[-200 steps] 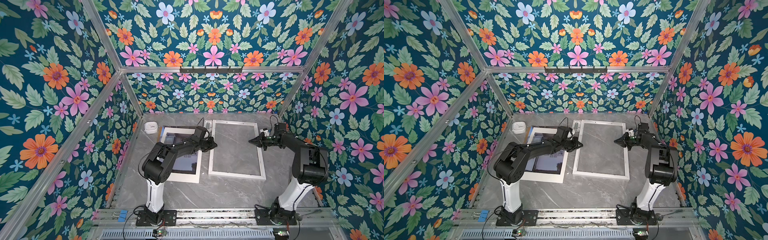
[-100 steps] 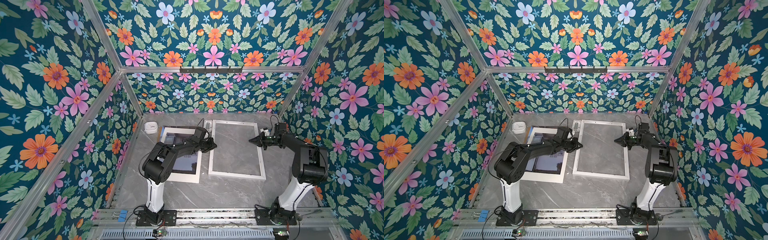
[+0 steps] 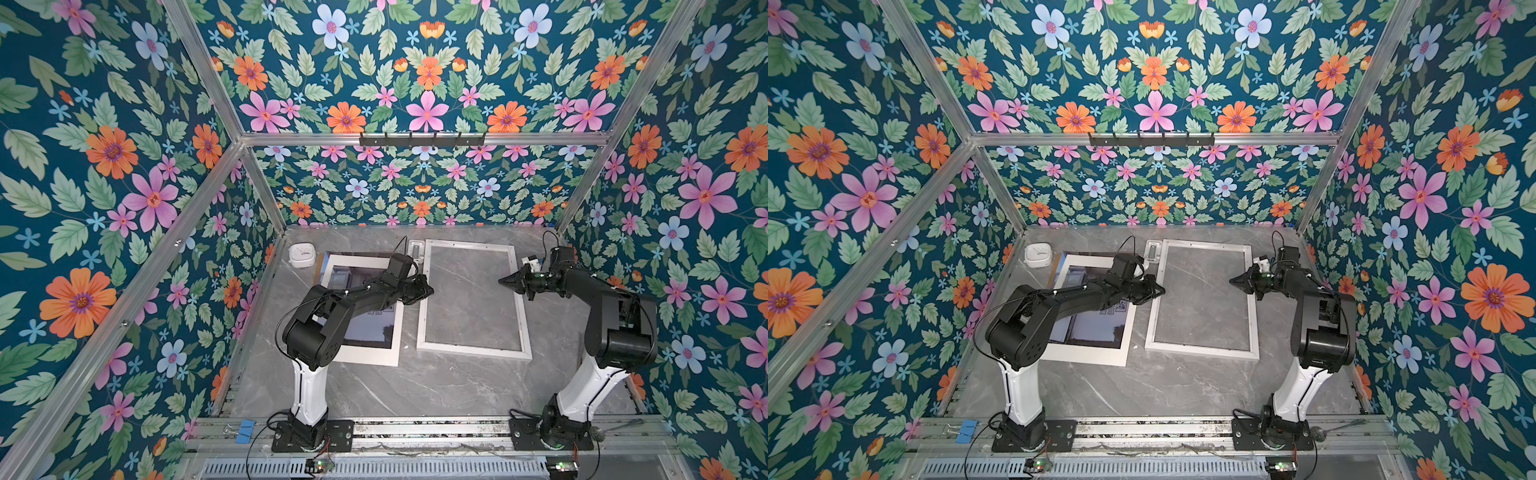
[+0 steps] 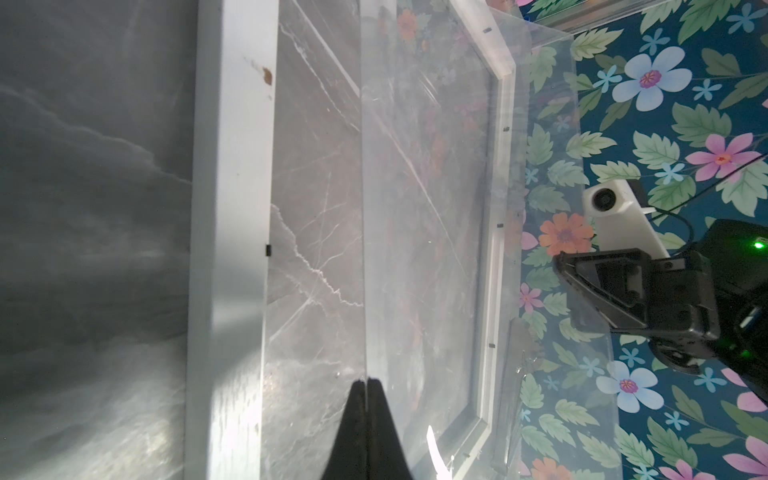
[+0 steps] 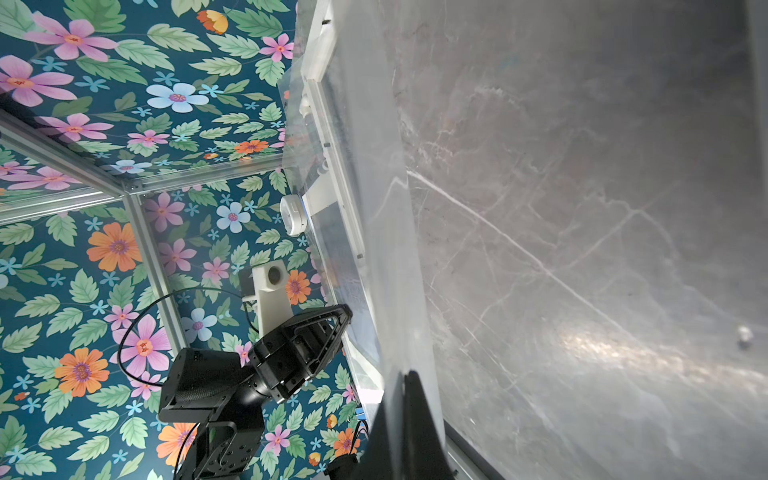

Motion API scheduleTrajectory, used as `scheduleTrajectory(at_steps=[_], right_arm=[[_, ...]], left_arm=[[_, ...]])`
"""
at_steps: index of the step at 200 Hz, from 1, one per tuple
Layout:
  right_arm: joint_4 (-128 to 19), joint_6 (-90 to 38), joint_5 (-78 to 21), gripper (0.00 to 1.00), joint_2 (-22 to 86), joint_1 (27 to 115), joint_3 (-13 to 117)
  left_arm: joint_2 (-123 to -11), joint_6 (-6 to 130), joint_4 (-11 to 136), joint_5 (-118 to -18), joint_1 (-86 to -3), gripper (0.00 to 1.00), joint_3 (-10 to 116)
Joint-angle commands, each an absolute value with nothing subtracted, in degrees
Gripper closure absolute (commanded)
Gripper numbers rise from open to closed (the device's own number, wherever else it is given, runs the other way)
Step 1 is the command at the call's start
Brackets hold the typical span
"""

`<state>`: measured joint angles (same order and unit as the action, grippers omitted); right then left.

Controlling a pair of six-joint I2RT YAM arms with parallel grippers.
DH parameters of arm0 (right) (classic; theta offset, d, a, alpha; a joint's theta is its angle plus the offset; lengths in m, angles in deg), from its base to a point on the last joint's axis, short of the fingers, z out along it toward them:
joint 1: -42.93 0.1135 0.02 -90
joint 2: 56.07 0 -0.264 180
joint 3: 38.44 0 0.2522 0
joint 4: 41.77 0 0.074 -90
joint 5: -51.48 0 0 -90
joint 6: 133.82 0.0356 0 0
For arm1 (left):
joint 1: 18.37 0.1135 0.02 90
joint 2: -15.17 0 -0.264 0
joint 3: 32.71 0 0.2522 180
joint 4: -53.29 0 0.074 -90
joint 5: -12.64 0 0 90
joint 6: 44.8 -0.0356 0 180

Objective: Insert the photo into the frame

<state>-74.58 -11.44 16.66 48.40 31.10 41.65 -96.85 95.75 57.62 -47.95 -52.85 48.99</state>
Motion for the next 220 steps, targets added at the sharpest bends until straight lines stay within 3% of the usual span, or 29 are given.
scheduleTrajectory(at_steps=[1, 220], right_arm=[[-73.2, -11.2, 16.9, 1.00, 48.3, 30.8, 41.4], [-66.2, -8.8, 16.7, 1.00, 47.4, 30.2, 37.7]], left_arm=[[-96.2, 94.6, 55.9, -48.4, -52.8, 1.00, 48.7], [-94.9, 91.9, 54.9, -49.6, -52.8, 1.00, 47.7]])
